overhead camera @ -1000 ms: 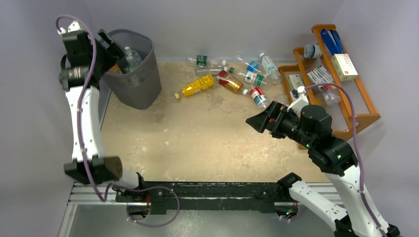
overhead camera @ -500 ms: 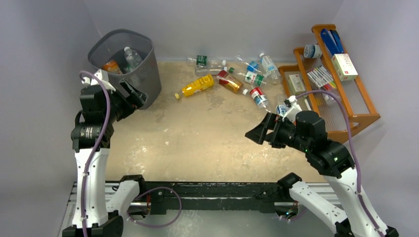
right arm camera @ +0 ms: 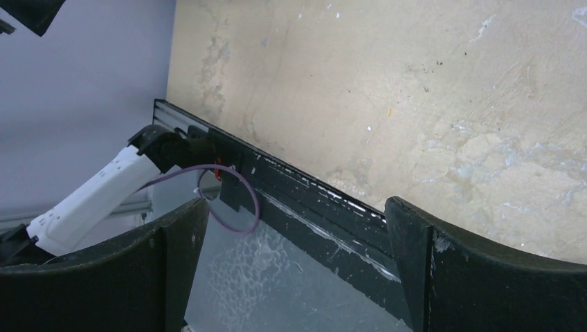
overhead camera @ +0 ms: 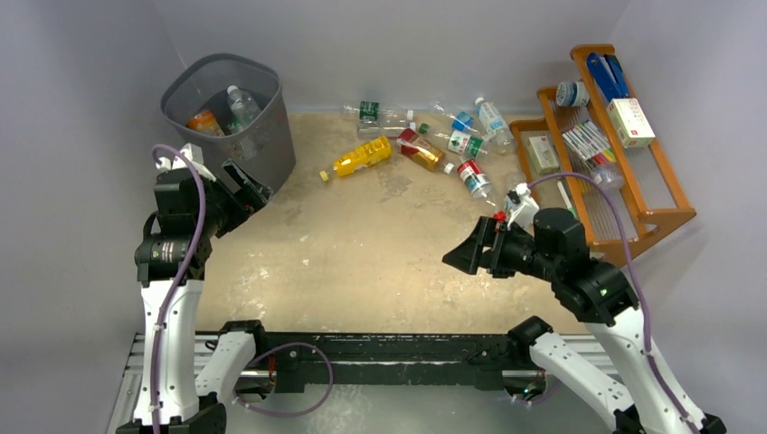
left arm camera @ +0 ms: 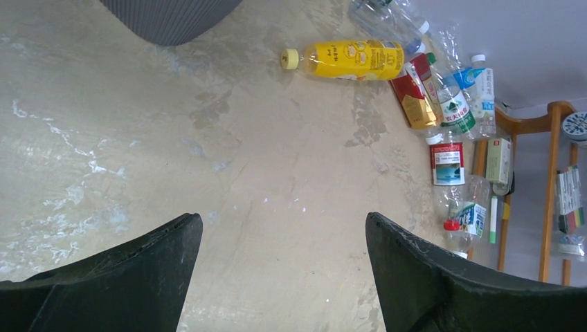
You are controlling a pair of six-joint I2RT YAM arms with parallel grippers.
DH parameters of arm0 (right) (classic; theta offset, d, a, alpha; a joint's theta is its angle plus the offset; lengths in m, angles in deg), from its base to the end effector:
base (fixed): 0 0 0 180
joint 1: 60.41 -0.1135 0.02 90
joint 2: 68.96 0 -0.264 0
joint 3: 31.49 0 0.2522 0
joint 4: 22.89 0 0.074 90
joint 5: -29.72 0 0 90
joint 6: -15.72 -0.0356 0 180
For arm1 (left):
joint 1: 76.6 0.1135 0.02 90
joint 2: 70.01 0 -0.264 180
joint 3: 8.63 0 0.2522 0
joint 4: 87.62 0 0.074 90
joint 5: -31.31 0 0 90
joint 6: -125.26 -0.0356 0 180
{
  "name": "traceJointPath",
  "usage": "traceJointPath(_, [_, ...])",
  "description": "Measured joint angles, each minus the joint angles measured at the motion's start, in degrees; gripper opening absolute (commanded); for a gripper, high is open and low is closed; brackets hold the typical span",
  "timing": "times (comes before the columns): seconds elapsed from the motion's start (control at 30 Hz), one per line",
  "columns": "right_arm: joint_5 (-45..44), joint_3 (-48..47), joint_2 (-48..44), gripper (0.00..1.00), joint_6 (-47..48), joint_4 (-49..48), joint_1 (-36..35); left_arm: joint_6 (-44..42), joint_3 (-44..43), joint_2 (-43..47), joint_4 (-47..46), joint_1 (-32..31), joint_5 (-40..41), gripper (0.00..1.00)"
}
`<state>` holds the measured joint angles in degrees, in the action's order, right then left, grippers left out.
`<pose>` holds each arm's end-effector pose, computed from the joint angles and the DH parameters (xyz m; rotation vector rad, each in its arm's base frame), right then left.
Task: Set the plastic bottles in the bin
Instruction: Pick up the plastic bottle at the center of the board.
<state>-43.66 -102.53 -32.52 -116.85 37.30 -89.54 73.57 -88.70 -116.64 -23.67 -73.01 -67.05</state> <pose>0.0935 0.0638 0.3668 0.0555 2.1711 1.0538 0.1433 0.0038 0.3889 -0.6810 2.0284 -0.5136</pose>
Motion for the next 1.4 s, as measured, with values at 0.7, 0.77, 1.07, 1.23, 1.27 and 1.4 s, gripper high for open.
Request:
traceJointPath(0.7, [5.4, 6.5, -5.9, 1.00, 6.1, -12.1, 0.0, -1.5, -11.6, -9.4, 5.6, 0.0, 5.0, 0.89])
traceJointPath(0.77, [6.1, 7.5, -5.2, 1.00, 6.1, -13.2, 0.0, -1.5, -12.0, -9.9, 5.6, 0.0, 5.0, 0.89])
traceJointPath(1.07, [4.2, 2.6, 2.0, 1.00, 10.4, -12.0, 0.0, -1.4, -11.6, -10.9, 4.5, 0.0, 4.7, 0.89])
traceJointPath(1.23, [0.5, -1.4, 5.4, 1.00, 12.4, -12.0, 0.0, -1.4, -8.1, -10.8, 3.0, -0.1, 3.6, 0.89])
traceJointPath(1.27, [-0.3, -1.7, 5.9, 1.00, 12.6, -12.0, -0.1, -1.3, -7.4, -10.8, 2.6, -0.3, 3.3, 0.89])
traceJointPath(1.4, [-6.1, -2.1, 8.9, 1.00, 13.3, -12.0, -0.1, -0.4, -3.8, -10.2, -0.4, -2.6, 1.4, 0.89])
